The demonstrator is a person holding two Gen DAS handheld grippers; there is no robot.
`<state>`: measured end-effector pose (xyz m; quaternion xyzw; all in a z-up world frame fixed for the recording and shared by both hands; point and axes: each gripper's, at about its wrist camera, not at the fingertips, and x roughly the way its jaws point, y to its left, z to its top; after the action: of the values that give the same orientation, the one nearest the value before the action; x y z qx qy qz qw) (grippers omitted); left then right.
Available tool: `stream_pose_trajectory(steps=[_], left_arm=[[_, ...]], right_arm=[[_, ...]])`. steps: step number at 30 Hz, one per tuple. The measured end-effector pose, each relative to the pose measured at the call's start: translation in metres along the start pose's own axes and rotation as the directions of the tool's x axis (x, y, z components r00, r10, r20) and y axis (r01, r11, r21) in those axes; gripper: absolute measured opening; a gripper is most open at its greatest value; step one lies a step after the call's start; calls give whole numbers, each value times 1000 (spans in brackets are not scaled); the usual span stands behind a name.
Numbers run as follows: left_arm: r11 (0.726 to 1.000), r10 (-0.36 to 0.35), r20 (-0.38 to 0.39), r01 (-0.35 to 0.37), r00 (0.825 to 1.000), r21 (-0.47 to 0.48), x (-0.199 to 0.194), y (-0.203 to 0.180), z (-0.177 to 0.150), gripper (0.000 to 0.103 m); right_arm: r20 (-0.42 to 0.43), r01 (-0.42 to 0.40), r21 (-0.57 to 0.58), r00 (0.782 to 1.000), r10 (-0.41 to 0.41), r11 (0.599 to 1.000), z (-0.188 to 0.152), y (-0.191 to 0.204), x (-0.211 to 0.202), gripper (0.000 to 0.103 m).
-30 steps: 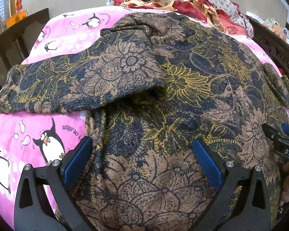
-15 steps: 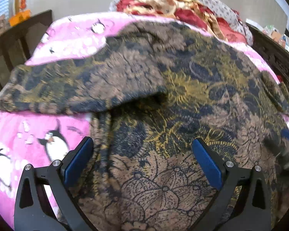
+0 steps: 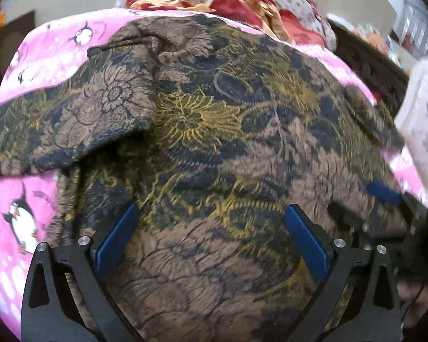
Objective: Fold small clothes
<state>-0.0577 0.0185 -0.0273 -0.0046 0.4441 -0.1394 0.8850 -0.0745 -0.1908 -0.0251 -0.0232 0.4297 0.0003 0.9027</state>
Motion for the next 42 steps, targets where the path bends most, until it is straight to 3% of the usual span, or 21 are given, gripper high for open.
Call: stream_pose_trajectory(steps=[3,7,10,13,15,17,19,23,25,27,28,30,31,32,33,39,42], left_arm=[[999,44,18,-44,999,-22,-17,14,-2,102],[981,124,101,-107,987,-165,-60,71,-1,102],[947,235,159,-189,959,-260,-92,129,2,102],[905,311,162,-240,936,-352,-104,189,9,101],[898,291,178,-204,940,-390,-111,222,9,101],[875,282,151,-190,947,-446,-114,252,8,101],[865,198,128,-111,972,-490,-105,276,12,97],[848,125,77,-66,989,-525,-76,306,19,97],[849,31,43,-3,999,-529,-53,316,21,95],[866,44,58,-9,997,-499,-49,315,22,94],[867,42,61,-6,997,-498,-50,316,23,85],[851,26,84,22,996,-525,-58,319,20,56],[839,-14,104,68,994,-540,-61,321,18,19],[822,-61,107,111,992,-558,-61,323,16,10],[819,-75,112,126,991,-560,-62,322,14,10],[873,-26,64,54,998,-485,-58,310,16,11],[871,-52,63,77,997,-484,-53,308,19,39]], right_arm=[[5,-2,0,1000,2,1000,0,0,0,103],[11,-5,2,1000,5,1000,0,1,0,103],[14,-9,5,1000,9,1000,-2,1,-1,103],[19,-9,6,1000,9,1000,-2,1,-1,103],[18,-10,7,1000,10,1000,-2,1,-1,103],[15,-12,8,1000,12,1000,-2,1,-1,103],[12,-13,8,1000,12,1000,-1,2,-1,103],[12,-13,9,1000,13,1000,-1,2,-1,103],[12,-14,10,1000,13,1000,-1,2,-1,103],[11,-14,10,1000,14,1000,-1,2,-1,103],[10,-15,10,1000,15,1000,-1,2,-1,103],[10,-15,10,1000,14,1000,-1,2,-1,103],[10,-15,10,1000,15,1000,-1,2,-1,103],[11,-15,10,1000,15,1000,-1,2,-1,103],[12,-14,10,1000,14,1000,-1,2,-1,103],[11,-16,12,1000,16,1000,-1,2,-1,103],[10,-16,12,1000,16,1000,-1,2,0,103]])
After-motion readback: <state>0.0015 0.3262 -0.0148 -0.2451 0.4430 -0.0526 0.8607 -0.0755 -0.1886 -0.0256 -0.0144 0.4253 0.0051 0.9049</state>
